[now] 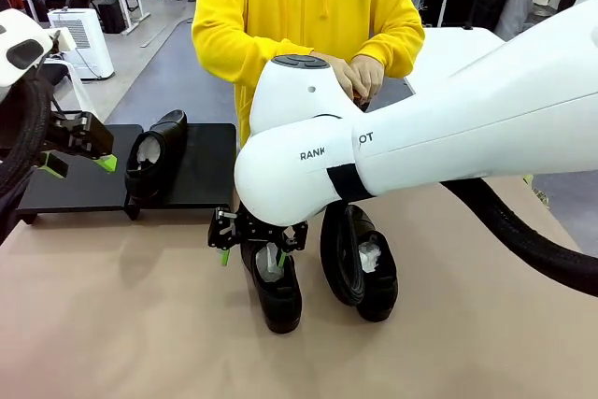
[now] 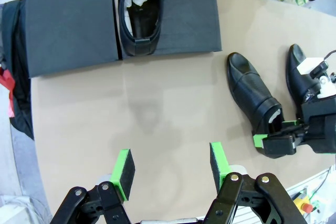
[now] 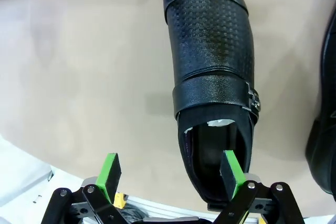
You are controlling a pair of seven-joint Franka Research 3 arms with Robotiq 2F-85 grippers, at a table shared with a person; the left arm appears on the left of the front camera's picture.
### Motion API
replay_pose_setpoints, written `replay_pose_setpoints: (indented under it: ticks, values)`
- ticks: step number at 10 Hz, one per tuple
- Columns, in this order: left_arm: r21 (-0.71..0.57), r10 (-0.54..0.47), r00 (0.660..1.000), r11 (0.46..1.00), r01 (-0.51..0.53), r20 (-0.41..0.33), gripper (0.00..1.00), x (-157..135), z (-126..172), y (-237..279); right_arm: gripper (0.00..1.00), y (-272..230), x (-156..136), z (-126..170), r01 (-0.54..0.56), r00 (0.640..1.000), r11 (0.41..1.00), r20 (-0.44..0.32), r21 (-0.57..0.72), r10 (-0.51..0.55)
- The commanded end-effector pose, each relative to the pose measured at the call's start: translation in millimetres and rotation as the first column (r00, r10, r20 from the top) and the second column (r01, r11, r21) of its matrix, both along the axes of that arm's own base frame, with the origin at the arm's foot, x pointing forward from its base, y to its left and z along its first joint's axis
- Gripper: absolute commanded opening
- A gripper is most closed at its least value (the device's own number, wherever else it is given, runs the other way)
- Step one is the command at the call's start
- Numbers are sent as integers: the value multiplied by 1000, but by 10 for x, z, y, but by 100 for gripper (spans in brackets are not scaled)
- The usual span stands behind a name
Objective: Organize the shoes by placing them on the stand.
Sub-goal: Place the Shoe from the middle of the table onto the Shoes Stand.
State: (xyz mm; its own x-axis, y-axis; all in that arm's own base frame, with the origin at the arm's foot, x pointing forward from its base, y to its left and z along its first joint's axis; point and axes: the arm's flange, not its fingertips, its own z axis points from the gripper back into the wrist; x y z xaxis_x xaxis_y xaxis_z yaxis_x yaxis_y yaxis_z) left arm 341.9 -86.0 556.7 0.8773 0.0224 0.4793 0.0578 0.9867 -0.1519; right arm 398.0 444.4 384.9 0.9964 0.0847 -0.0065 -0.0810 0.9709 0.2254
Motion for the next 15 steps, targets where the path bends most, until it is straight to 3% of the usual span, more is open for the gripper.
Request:
replay_pose_setpoints:
  ticks: [1,2,4,6,8,10,12,13,14,15]
  values:
    - [-6,0,1000,1000,0,3,75,-3,9,13,100,109,-273,338,-232,968,972,93,-29,234]
    - [-6,0,1000,1000,0,3,75,-3,9,13,100,49,-538,670,-334,930,941,140,-60,339]
    - [-6,0,1000,1000,0,3,75,-3,9,13,100,-162,-931,1177,-399,884,910,216,-110,414]
    - [-6,0,1000,1000,0,3,75,-3,9,13,100,-548,-1145,1622,-367,864,905,282,-216,418]
    - [-6,0,1000,1000,0,3,75,-3,9,13,100,-1281,-1292,2104,-257,864,932,371,-258,341]
    - [-6,0,1000,1000,0,3,75,-3,9,13,100,-2059,-1492,2259,-163,894,939,357,-304,271]
    - [-6,0,1000,1000,0,3,75,-3,9,13,100,-2612,-1734,2237,-99,903,961,382,-258,196]
    - [-1,1,1000,1000,-1,0,75,3,1,6,100,-2806,-1791,2178,-67,895,982,424,-177,137]
    - [-7,-20,999,1000,19,-49,75,-15,-143,-152,100,-2461,-1629,2323,-100,908,959,369,-264,196]
    - [-57,3,996,998,-8,-92,75,-52,-348,-353,100,-2461,-1629,2323,-100,908,959,369,-264,196]
